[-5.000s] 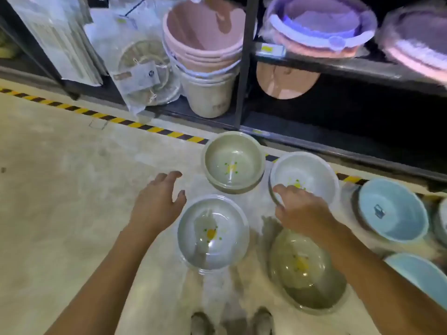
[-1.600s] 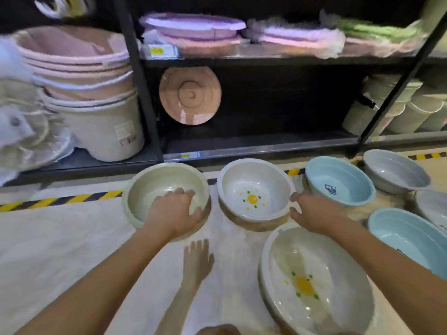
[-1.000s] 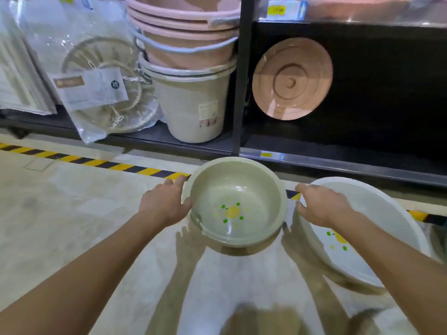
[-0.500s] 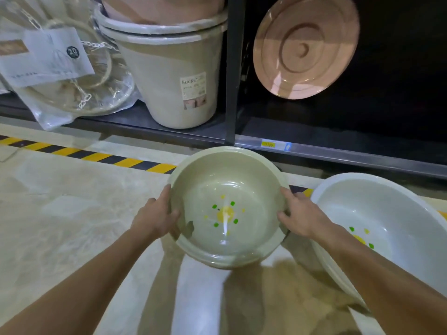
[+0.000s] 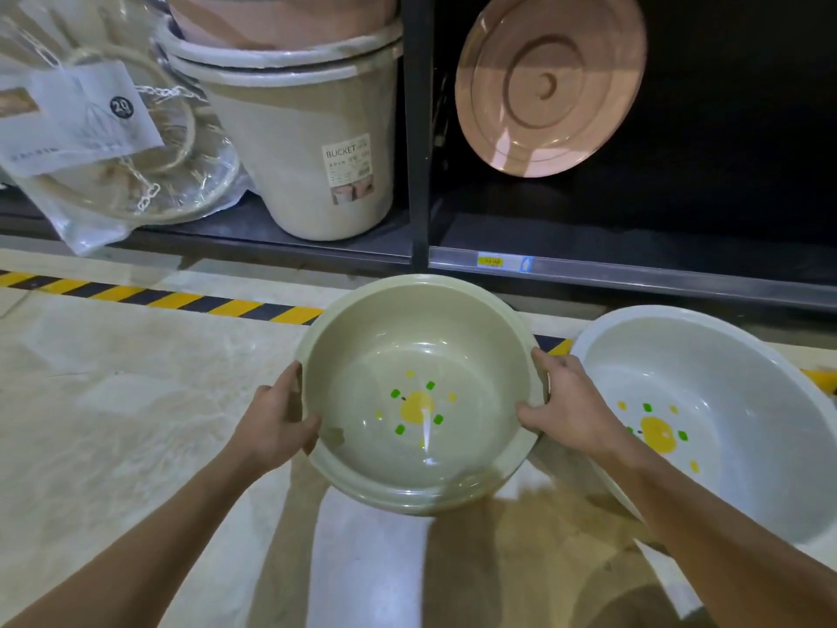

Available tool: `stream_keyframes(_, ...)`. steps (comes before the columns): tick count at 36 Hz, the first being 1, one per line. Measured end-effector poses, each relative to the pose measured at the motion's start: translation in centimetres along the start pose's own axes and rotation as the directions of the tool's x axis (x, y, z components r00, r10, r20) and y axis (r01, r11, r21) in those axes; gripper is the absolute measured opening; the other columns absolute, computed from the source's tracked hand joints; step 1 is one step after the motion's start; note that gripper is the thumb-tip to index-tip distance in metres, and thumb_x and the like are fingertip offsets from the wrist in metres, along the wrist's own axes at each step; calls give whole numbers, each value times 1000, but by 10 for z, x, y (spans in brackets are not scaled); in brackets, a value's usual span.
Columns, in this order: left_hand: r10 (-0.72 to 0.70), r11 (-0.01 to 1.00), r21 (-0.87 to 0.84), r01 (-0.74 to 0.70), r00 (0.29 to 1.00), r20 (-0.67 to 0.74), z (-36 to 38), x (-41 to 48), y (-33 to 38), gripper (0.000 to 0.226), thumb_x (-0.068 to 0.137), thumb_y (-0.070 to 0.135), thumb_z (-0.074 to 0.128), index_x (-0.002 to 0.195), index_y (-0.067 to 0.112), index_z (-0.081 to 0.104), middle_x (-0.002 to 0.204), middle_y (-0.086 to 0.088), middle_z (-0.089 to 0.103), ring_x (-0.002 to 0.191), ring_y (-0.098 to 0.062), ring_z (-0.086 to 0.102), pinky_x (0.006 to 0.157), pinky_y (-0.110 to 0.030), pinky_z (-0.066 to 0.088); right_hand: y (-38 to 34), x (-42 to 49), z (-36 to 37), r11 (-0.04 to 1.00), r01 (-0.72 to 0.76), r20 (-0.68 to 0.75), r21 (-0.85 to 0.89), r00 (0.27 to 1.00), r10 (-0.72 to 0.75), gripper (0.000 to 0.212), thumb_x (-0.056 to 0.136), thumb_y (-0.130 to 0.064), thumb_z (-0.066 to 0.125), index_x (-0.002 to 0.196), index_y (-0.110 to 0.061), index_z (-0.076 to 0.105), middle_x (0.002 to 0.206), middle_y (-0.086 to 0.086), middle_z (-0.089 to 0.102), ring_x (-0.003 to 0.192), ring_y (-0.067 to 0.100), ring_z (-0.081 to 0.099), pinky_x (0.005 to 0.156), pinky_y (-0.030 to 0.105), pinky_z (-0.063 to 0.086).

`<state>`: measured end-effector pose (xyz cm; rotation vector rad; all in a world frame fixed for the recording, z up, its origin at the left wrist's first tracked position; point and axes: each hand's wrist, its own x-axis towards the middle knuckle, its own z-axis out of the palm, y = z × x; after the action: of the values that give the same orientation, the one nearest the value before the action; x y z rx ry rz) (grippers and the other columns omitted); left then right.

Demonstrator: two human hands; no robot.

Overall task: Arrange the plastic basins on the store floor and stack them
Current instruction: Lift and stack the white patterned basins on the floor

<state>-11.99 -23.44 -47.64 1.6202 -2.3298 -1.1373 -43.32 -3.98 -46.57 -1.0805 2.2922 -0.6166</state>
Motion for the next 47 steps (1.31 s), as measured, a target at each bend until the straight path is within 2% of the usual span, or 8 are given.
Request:
stream_keyframes(4,88,996,25,-88,996,-15,-19,-28,16,75,64,43,59,136,37,40,89,-6,65,89,-29,62,77,-45,57,-9,-34,-17,1000,-16,-43,2,999,17,74,83,-22,75,150,-17,43,135,5,37,103,16,50,90,25,40)
stream_keyframes(8,212,973,110,-204,975,-67,-33,-62,53,59,79,16,69,132,22,45,84,0,53,95,-26,51,76,-39,49,-16,-81,-50,1000,-25,-95,-3,995,25,58,81,-23,73,135,-26,54,127,0,40,94,17,59,84,26,41)
stream_keyframes(11,266,958,133,-255,962,-68,-43,-85,81,65,79,25,68,137,29,41,89,-1,51,95,-21,49,69,-26,42,-18,-121,-80,1000,-10,-139,-12,990,9,41,79,-25,74,116,-34,57,122,0,42,83,5,54,82,25,41)
stream_keyframes(20,480,850,212,-482,875,65,-31,-162,174,88,66,51,49,149,33,28,116,-8,53,102,-27,51,83,-40,42,0,-284,-171,983,-180,-343,-18,925,163,39,72,-27,76,107,-33,61,109,2,46,104,18,46,82,32,39)
stream_keyframes(28,619,752,146,-642,765,176,32,-255,235,85,68,49,48,148,32,29,124,-11,49,113,-33,53,87,-40,43,41,-441,-210,948,-317,-463,30,836,295,22,64,-22,75,78,-30,61,85,7,63,79,20,57,60,32,48)
stream_keyframes(33,662,692,168,-702,710,240,82,-289,245,80,69,53,47,144,34,27,124,-6,47,107,-32,56,91,-47,50,95,-491,-202,916,-400,-476,16,803,359,32,63,-41,70,93,-35,63,95,11,60,79,22,56,69,36,49)
stream_keyframes(38,660,665,210,-717,695,286,137,-316,238,76,73,52,46,144,37,22,119,-3,43,95,-34,58,82,-44,51,141,-528,-175,886,-464,-485,11,772,410,55,79,-16,79,131,-9,62,99,5,47,107,28,50,82,30,38)
stream_keyframes(47,636,623,255,-740,668,386,205,-329,210,75,83,44,56,147,30,20,144,-12,38,118,-37,55,87,-43,47,196,-558,-125,874,-483,-478,42,759,442,63,77,-17,81,135,-7,60,108,12,54,109,26,50,87,27,36)
